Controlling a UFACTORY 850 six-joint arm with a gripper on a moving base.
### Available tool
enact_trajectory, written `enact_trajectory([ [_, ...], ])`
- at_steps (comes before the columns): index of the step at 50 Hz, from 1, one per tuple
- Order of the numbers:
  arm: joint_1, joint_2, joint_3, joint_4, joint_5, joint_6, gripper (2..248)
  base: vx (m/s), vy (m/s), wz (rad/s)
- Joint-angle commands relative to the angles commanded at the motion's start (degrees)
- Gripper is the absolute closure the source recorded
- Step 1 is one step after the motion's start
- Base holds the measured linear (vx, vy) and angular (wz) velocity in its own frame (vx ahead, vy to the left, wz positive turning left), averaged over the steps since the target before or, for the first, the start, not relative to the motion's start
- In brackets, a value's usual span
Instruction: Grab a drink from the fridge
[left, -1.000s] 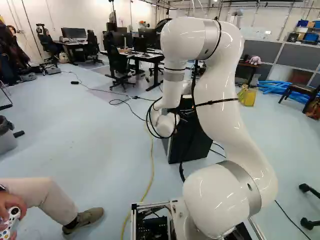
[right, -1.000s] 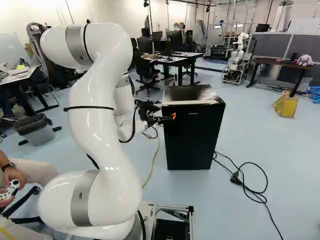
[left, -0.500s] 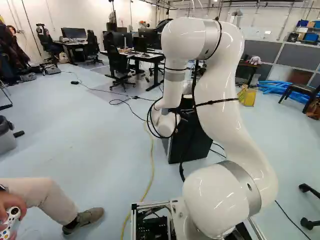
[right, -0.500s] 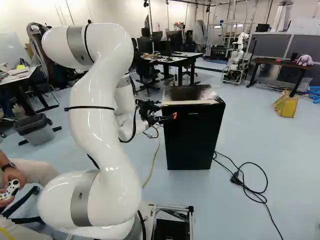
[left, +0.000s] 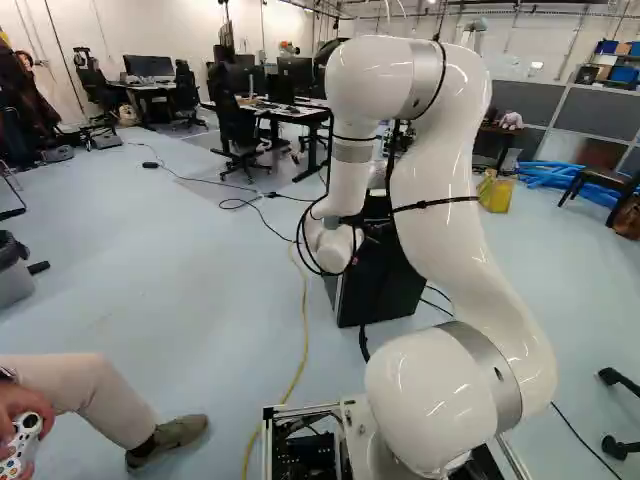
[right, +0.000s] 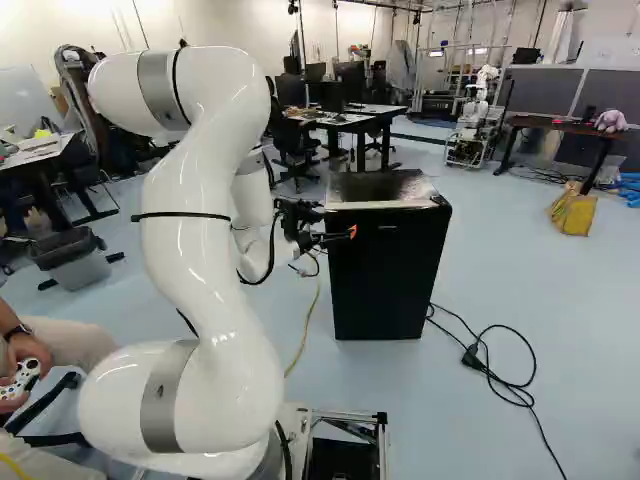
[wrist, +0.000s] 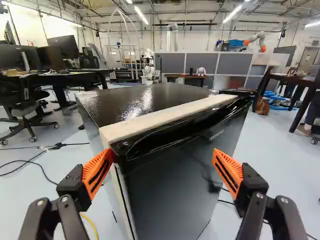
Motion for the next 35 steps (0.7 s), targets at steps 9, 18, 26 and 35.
enact_trajectory([
  [9, -0.45, 0.56, 0.93, 0.0, 0.0, 0.0, 3, 0.0, 0.0, 0.0],
  [18, -0.5, 1.47, 2.43, 0.0, 0.0, 0.0, 3, 0.0, 0.0, 0.0],
  [26, -0.41, 2.39, 3.93, 0.0, 0.0, 0.0, 3, 0.0, -0.002, -0.007],
  [35, -0.28, 3.43, 5.64, 0.0, 0.0, 0.0, 3, -0.001, -0.001, -0.004],
])
